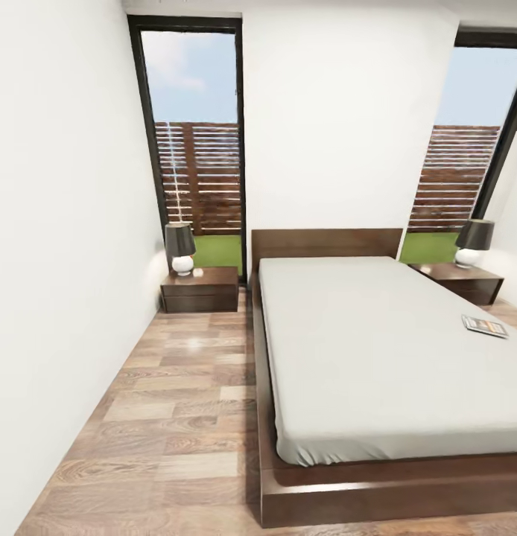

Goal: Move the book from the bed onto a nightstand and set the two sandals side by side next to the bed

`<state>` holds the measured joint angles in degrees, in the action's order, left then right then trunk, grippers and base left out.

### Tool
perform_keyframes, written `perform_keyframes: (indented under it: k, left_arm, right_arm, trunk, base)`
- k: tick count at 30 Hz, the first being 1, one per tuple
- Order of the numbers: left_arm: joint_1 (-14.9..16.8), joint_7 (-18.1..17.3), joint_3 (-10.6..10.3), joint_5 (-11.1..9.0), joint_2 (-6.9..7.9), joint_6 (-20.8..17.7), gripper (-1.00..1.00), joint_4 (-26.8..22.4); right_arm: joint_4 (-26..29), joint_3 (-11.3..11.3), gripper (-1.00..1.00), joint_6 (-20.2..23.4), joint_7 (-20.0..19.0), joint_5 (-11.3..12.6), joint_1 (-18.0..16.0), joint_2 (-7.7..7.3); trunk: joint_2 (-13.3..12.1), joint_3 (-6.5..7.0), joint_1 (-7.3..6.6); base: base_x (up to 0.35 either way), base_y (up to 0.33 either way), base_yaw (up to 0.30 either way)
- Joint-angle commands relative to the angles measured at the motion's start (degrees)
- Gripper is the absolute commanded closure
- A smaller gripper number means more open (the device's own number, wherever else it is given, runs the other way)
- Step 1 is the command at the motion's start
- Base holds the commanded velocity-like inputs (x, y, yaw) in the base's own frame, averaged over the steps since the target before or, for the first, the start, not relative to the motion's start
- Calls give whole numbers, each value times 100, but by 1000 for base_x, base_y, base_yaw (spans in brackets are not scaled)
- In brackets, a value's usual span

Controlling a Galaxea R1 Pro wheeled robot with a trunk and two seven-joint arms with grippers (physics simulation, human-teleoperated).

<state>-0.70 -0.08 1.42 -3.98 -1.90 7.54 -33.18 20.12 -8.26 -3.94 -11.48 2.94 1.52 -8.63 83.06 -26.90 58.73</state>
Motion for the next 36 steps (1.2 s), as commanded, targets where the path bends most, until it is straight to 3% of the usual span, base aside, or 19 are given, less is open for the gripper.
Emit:
perform_keyframes:
  k: [1,36]
  left_arm:
    - [-1,-1,4,-41,-3,8,-100,-4]
    - [-1,-1,-2,-41,-3,10,-100,-4]
  right_arm:
    - [6,-36,-100,-2,-47,31,4,4]
    - [3,-35,-100,-2,-47,31,6,11]
  trunk:
    - [2,-3,0]
    - [2,-3,0]
  base:
    - [0,0,275]
    - [0,0,291]
